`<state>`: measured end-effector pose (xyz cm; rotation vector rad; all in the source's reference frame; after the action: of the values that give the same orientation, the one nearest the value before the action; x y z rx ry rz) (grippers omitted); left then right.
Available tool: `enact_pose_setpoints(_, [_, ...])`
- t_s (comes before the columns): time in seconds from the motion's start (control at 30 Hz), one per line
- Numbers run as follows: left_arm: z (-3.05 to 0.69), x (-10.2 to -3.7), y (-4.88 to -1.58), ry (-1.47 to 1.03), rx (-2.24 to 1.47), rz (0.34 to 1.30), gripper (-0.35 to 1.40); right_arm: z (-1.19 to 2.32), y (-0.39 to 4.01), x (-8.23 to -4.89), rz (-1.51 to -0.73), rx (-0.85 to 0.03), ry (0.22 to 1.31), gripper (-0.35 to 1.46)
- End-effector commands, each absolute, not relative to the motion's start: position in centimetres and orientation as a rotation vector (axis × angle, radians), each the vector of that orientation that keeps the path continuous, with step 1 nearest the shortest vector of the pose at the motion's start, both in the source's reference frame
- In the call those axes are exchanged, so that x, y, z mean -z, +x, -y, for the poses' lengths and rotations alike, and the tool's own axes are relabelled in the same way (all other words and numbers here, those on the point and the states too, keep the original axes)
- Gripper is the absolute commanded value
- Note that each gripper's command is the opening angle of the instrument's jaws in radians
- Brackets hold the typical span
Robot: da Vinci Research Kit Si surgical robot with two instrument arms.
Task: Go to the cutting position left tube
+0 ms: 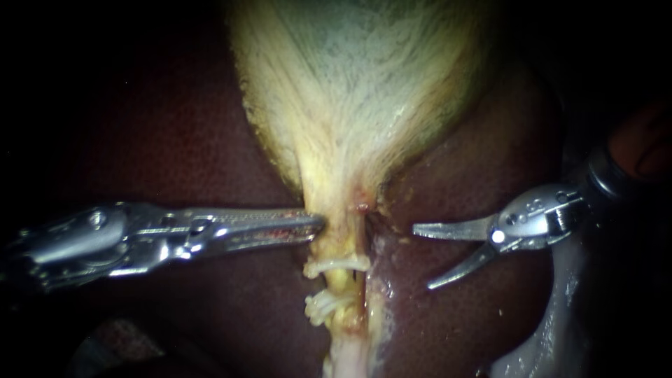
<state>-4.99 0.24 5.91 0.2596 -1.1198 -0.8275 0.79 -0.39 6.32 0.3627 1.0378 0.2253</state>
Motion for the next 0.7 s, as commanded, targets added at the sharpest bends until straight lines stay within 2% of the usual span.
enact_pose_setpoints(0.03, [-0.24,-5.90,-4.97,0.260,0.827,1.120,-0.35,0.41,0.79,-6.32,-1.040,-0.222,0.367,1.43])
enact_pose_setpoints(0.27, [-0.22,-5.82,-4.75,0.266,0.823,1.122,-0.35,0.60,0.95,-6.41,-1.049,-0.192,0.397,1.43])
enact_pose_setpoints(0.43, [-0.24,-5.79,-4.60,0.261,0.828,1.118,-0.35,0.83,1.22,-6.58,-1.035,-0.201,0.456,1.41])
enact_pose_setpoints(0.7, [-0.23,-5.77,-4.56,0.260,0.829,1.118,-0.35,1.15,1.72,-6.87,-1.015,-0.206,0.538,1.40])
